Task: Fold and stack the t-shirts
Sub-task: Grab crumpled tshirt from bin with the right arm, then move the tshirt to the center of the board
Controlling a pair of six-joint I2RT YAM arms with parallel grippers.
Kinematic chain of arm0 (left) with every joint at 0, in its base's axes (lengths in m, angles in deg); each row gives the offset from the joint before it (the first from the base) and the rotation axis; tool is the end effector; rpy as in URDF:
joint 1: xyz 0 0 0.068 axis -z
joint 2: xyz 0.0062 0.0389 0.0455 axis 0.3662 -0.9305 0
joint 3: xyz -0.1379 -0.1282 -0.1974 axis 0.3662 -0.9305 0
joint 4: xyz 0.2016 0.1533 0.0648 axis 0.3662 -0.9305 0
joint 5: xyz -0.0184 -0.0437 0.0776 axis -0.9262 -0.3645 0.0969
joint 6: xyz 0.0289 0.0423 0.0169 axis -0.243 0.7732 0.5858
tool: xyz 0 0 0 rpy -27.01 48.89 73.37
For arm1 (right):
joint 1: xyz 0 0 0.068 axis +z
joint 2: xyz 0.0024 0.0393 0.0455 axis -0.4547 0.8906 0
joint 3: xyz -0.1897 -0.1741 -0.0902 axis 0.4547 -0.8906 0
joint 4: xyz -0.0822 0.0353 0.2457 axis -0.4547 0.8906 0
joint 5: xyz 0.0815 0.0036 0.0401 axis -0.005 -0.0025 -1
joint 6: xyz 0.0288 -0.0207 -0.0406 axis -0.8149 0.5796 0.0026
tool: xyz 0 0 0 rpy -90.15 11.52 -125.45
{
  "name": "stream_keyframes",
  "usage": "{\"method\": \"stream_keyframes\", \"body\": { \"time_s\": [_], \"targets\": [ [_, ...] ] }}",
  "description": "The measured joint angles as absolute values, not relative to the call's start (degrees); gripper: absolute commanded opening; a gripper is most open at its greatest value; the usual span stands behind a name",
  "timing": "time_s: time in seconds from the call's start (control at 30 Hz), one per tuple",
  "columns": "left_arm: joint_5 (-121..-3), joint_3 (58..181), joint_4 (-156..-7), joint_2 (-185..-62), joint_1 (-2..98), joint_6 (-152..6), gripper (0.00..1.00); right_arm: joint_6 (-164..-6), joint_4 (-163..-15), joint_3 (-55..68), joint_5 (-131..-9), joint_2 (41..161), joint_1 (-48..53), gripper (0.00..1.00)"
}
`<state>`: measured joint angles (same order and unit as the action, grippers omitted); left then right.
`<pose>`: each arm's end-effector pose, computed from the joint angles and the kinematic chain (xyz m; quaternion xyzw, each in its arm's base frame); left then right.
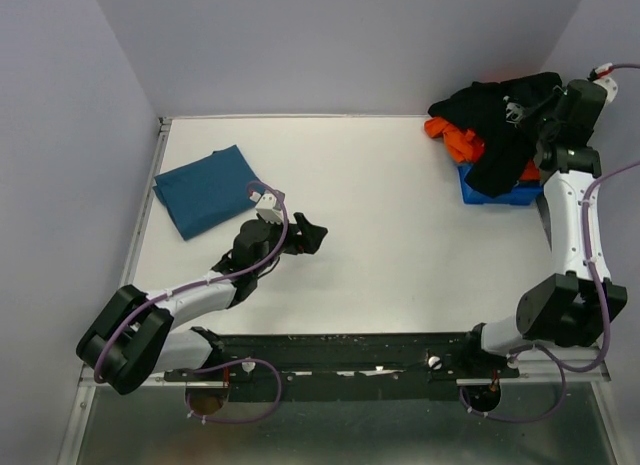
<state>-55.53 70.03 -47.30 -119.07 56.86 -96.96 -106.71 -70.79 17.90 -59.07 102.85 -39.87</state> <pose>0.2021 -0.1447 0.1984 0.0082 0.7765 -0.3737 0.5072 0.3242 -0.0759 0.4267 0.2959 0.7329 0.0603 0.6096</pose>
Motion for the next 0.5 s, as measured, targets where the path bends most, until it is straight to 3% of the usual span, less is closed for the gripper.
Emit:
{"method": "stream_keyframes", "body": {
  "time_s": [0.37,0.5],
  "targets": [
    [-56.19,69.9,-47.2,-116.58,56.86,-97.44,0.96,-100.63,-69.96,27.56,-81.87,92.68,-22.93,0.01],
    [-56.19,69.24,-47.15,-115.5,56.86,-97.6,0.96,-102.34,-72.25,25.15,-90.7,88.73,-20.04,0.0]
  ]
}}
